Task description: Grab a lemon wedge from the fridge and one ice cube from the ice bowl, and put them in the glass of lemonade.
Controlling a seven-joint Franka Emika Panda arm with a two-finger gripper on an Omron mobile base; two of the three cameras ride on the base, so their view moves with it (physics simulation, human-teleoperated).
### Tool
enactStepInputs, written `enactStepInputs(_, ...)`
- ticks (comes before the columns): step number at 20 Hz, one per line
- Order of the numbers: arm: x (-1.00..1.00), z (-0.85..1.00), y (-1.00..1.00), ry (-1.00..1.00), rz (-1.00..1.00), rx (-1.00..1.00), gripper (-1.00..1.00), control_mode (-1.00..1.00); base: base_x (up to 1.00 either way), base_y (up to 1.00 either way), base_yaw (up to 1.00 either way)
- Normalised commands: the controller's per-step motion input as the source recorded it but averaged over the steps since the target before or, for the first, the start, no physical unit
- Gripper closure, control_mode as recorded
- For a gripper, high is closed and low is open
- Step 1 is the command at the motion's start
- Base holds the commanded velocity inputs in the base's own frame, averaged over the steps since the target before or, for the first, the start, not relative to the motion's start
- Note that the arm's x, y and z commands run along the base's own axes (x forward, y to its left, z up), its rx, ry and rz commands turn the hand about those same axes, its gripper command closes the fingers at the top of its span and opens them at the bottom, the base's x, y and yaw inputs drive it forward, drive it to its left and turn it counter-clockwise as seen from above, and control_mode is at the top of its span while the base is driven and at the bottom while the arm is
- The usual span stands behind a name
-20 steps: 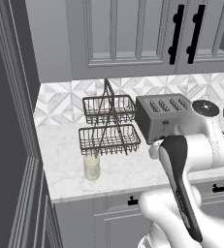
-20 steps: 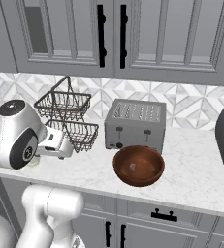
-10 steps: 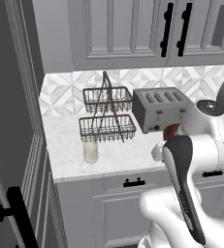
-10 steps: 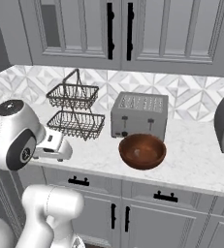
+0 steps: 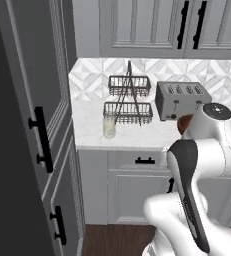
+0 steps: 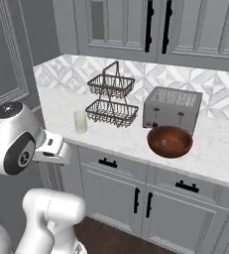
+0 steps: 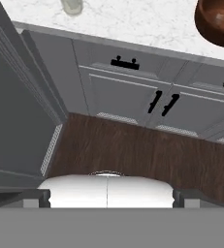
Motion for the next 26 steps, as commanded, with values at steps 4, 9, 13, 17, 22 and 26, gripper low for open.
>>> enactStepInputs(4,0.0,0.0,0.0,0.0,0.0,0.0,-1.0,1.0,-0.49,-0.51,0.52)
enactStepInputs(9,0.0,0.0,0.0,0.0,0.0,0.0,-1.0,1.0,-0.62,-0.4,0.52)
enactStepInputs(13,0.0,0.0,0.0,0.0,0.0,0.0,-1.0,1.0,-0.63,-0.06,0.55)
enactStepInputs(17,0.0,0.0,0.0,0.0,0.0,0.0,-1.0,1.0,-0.49,0.0,0.56)
enactStepInputs(22,0.0,0.0,0.0,0.0,0.0,0.0,-1.0,1.0,-0.51,0.02,0.55)
enactStepInputs(26,0.0,0.0,0.0,0.0,0.0,0.0,-1.0,1.0,-0.38,0.17,0.51)
